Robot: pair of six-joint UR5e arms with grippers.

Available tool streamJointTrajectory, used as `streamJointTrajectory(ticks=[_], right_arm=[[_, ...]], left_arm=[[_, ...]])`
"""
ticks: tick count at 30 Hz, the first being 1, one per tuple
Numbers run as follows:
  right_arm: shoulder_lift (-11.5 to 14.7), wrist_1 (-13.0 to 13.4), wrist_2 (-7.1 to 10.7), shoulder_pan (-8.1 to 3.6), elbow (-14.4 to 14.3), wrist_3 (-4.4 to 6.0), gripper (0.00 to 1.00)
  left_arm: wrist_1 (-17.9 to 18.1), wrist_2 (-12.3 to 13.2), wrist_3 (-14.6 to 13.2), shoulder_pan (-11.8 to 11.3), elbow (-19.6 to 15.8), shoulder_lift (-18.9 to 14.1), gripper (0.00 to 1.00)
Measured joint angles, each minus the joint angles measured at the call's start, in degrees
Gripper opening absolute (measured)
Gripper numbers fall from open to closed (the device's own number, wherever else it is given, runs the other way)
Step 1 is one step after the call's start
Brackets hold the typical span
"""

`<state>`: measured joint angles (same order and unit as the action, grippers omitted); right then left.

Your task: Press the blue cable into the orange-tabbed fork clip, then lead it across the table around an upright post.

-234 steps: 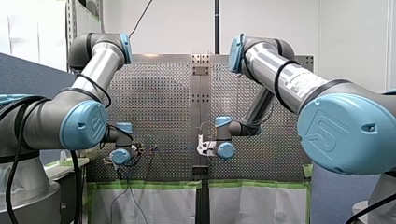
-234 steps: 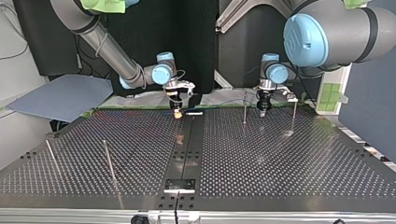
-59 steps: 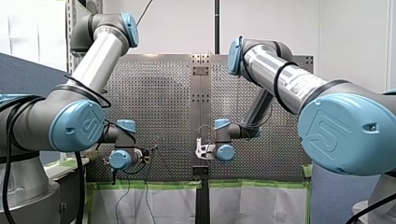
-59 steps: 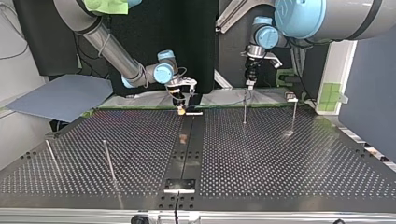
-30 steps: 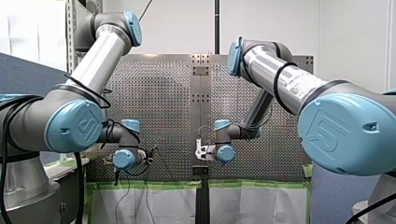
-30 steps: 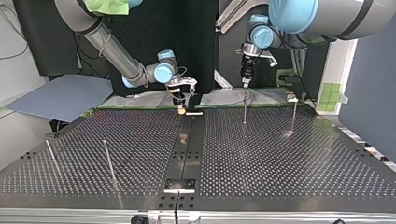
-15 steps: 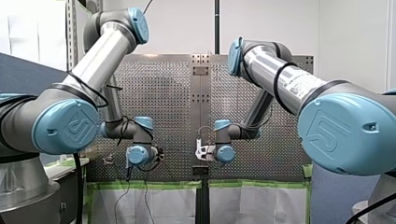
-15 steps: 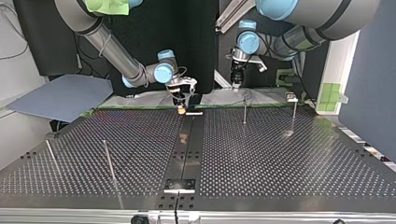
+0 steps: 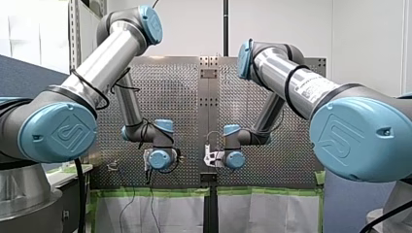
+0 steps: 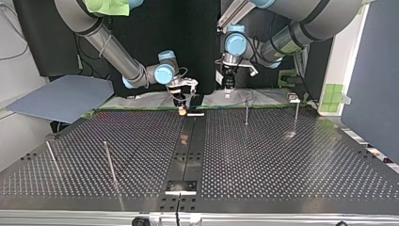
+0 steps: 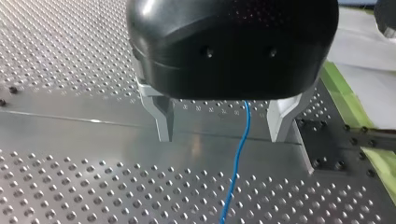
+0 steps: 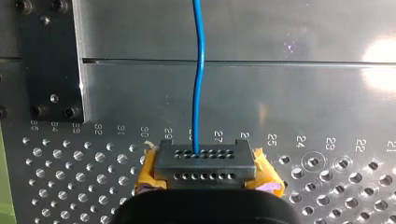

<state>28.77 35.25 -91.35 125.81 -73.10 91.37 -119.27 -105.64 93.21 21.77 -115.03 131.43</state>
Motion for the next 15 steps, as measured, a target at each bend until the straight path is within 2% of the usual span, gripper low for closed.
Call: streamJointTrajectory(ticks=[7,15], right_arm=[[0.0,0.0,0.08,-0.06,0.0,-0.03,0.00],[0.0,-0.1,0.11,-0.07,0.0,-0.04,0.00]], left_arm=[[-0.6,-3.3,-0.8,-0.3,2.4,2.9,1.00],[-1.3,-6.4,-2.4,-0.4,4.8,3.5,1.00]])
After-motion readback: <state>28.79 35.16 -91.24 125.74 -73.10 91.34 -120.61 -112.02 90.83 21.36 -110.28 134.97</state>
